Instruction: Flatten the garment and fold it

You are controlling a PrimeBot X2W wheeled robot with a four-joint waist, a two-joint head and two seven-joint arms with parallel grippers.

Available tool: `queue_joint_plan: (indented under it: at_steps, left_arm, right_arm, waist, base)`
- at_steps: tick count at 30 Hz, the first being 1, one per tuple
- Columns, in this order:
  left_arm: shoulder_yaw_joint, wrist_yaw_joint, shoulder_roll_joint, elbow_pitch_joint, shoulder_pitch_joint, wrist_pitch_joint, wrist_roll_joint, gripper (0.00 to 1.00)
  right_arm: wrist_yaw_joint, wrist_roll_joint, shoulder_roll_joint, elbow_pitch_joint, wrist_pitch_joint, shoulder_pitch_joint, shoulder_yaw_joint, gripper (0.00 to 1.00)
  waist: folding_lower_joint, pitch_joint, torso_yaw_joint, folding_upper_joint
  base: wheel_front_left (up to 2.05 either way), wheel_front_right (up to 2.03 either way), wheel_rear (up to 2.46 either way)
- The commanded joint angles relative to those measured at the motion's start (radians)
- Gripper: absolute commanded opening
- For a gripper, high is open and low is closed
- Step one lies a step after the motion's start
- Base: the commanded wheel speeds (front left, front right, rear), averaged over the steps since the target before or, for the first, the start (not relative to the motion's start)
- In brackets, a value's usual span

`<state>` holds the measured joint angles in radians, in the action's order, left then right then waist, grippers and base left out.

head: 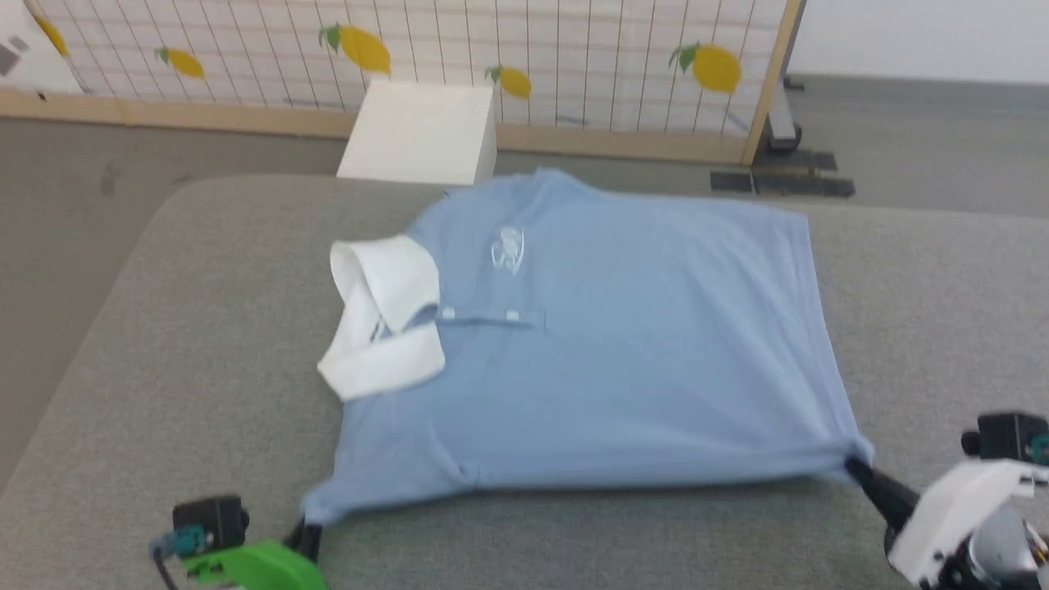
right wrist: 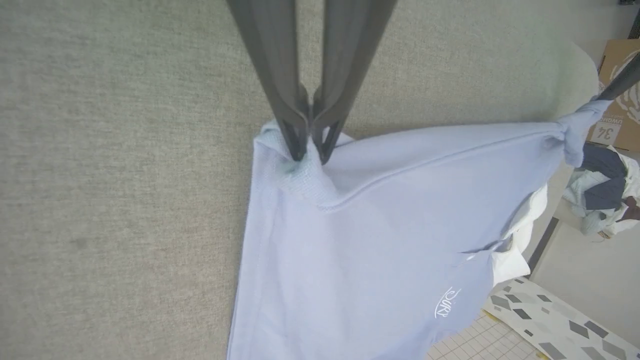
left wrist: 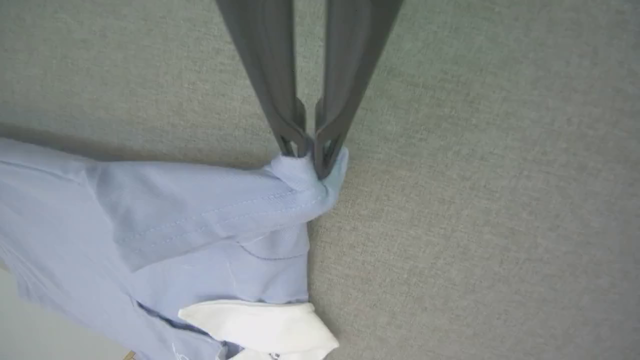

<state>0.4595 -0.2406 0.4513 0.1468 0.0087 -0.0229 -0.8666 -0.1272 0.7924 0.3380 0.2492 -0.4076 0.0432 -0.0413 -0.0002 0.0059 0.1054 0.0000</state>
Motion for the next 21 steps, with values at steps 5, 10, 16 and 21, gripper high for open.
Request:
queue_joint_plan:
  at_steps: [5,10,16,21]
  left_arm:
    - [-0.01,-0.073,0.067,-0.12,0.174,-0.131,-0.089,0.0]
    - [-0.021,-0.132,0.103,-0.223,0.288,-0.211,-0.149,0.0]
    - [-0.043,-0.168,0.126,-0.314,0.331,-0.213,-0.156,0.0]
    - [-0.062,-0.171,0.152,-0.377,0.281,-0.204,-0.127,0.0]
  right_arm:
    - [-0.003,-0.021,0.013,-0.06,-0.092,-0.143,0.046,0.0]
    - [-0.003,-0.043,0.011,-0.114,-0.218,-0.235,0.088,0.0]
    - [-0.003,-0.069,-0.028,-0.192,-0.32,-0.279,0.147,0.0]
    - [-0.003,-0.094,-0.051,-0.264,-0.359,-0.237,0.171,0.0]
  waist:
    - [0.0002,-0.087,0.0,0.0]
    - [0.0002,-0.092,-0.012,0.0]
    - [0.0002,-0.078,-0.021,0.0]
    - [0.0002,-0.048,-0.03,0.0]
  base:
    - [0.0,0.0,0.0]
    - [0.0,0.0,0.0]
    - [0.0,0.0,0.0]
    - [0.0,0.0,0.0]
